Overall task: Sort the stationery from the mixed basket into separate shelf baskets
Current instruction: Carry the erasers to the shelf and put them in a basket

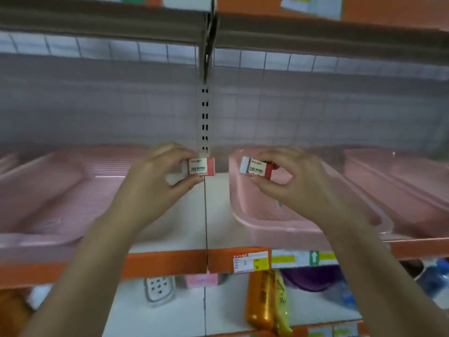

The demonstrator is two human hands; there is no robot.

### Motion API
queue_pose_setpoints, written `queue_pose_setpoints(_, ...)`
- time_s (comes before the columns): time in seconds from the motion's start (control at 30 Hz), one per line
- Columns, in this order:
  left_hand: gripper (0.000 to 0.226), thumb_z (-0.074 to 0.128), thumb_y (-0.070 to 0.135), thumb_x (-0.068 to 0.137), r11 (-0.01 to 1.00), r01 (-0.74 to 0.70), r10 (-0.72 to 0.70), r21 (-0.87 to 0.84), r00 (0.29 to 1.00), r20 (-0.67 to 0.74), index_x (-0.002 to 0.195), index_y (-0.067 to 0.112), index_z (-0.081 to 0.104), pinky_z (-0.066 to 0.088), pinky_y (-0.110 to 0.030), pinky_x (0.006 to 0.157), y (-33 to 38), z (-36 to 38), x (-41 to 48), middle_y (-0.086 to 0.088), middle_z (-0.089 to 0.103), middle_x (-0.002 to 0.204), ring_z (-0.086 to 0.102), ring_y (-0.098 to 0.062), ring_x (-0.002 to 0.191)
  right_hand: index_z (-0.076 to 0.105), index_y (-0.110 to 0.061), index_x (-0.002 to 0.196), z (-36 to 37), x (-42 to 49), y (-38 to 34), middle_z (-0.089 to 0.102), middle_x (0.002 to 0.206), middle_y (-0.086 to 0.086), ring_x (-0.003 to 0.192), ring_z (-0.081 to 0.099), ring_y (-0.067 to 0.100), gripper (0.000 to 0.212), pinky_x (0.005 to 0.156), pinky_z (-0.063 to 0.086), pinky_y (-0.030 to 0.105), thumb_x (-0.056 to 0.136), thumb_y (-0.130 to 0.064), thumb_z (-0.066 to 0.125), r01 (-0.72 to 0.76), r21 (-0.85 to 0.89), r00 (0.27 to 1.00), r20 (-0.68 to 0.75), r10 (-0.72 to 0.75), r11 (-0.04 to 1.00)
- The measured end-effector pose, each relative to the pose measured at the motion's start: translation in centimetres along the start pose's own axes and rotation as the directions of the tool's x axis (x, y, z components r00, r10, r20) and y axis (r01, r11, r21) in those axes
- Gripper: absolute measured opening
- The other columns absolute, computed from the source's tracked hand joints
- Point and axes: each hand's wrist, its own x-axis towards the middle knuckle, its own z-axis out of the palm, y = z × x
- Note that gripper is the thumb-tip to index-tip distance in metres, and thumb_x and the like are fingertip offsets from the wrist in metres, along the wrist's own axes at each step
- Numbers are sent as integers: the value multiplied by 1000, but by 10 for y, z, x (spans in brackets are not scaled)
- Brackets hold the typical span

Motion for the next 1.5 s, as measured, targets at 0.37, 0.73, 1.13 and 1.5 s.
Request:
queue_pose_setpoints(0.37,37,70,32,69,995,93,-93,42,996,-16,99,11,68,33,3,76,-51,-75,-28,14,59,89,51,17,82,68,-21,100,57,47,-69,63,90,-8,86,54,13,30,75,45,34,79,-40,61,32,129,991,122,-48,991)
queue_pose_setpoints(0.73,32,75,22,74,968,171,-192,182,976,100,104,15,67,31,5,70,-189,-149,-19,27,53,85,51,-4,76,68,-19,99,173,140,-140,65,88,-4,83,58,16,23,76,48,35,79,-30,69,-14,97,964,265,-12,995)
queue_pose_setpoints(1.13,36,75,23,76,918,274,-345,285,907,239,108,10,67,31,-18,67,-308,-154,-24,-4,67,105,57,-16,92,70,-9,95,305,231,-179,66,90,5,78,56,17,26,62,41,25,77,-28,71,-50,-81,796,599,88,995)
queue_pose_setpoints(1.5,30,75,24,76,873,342,-444,346,852,278,98,4,68,25,-26,50,-324,-148,-32,-1,54,81,47,-14,78,61,-8,117,359,226,-184,62,110,5,86,52,18,38,66,38,22,87,-30,64,1,-358,604,744,285,934)
